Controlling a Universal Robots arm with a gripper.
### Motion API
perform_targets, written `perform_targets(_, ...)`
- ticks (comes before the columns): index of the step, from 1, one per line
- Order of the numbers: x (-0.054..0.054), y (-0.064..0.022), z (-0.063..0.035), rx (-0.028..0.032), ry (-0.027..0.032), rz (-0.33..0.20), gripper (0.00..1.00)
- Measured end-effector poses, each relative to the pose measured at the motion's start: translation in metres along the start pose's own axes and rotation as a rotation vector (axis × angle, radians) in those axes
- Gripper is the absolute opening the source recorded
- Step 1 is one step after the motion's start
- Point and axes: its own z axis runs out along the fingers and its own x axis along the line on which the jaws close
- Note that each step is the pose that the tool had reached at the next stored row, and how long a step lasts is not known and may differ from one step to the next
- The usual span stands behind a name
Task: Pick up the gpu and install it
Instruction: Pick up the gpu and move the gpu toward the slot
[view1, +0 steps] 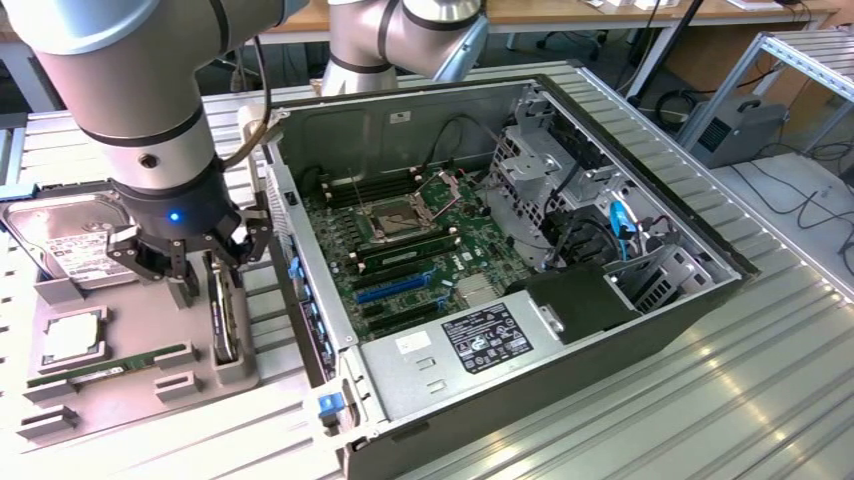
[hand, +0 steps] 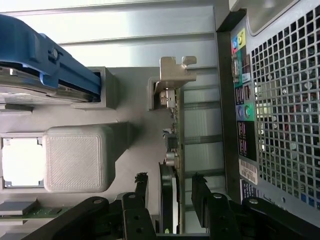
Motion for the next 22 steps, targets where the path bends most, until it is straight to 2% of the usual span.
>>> perform_targets(13, 0.0002, -0.0001, 0.0027, 0.0001, 0.0001, 0.000, 0.48)
perform_targets(14, 0.0002, 0.0000, 0.0027, 0.0001, 0.0001, 0.000, 0.47)
perform_targets(15, 0.0002, -0.0001, 0.0027, 0.0001, 0.0000, 0.000, 0.40)
perform_targets(16, 0.0002, 0.0000, 0.0027, 0.0001, 0.0000, 0.000, 0.40)
perform_targets(17, 0.0001, -0.0001, 0.0027, 0.0000, 0.0000, 0.000, 0.34)
perform_targets(18, 0.0002, -0.0001, 0.0027, 0.0001, 0.0002, 0.000, 0.34)
perform_targets(19, 0.0002, 0.0000, 0.0027, 0.0000, 0.0001, 0.000, 0.28)
perform_targets(22, 0.0002, 0.0000, 0.0027, 0.0001, 0.0001, 0.000, 0.27)
